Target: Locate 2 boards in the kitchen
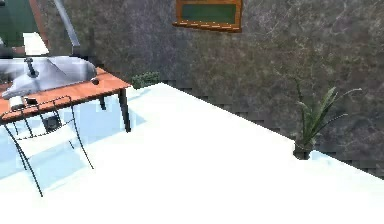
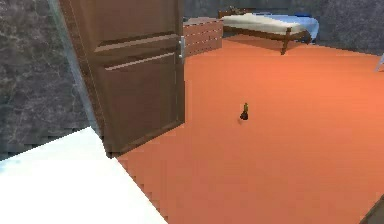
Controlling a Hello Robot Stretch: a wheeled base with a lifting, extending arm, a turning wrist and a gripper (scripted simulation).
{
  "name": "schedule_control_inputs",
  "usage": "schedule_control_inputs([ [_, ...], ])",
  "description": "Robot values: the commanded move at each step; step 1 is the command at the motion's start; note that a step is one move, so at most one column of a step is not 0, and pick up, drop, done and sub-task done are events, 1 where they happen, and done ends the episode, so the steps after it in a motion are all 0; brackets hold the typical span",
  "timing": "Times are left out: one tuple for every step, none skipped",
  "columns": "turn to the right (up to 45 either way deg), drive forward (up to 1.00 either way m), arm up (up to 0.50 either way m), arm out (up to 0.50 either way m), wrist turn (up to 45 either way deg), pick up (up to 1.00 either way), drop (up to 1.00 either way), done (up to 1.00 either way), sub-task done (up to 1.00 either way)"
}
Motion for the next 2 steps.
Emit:
schedule_control_inputs([
  [0.0, 0.2, 0.0, 0.0, 0.0, 0.0, 0.0, 0.0, 0.0],
  [-45.0, 0.0, 0.0, 0.0, 0.0, 0.0, 0.0, 0.0, 0.0],
])
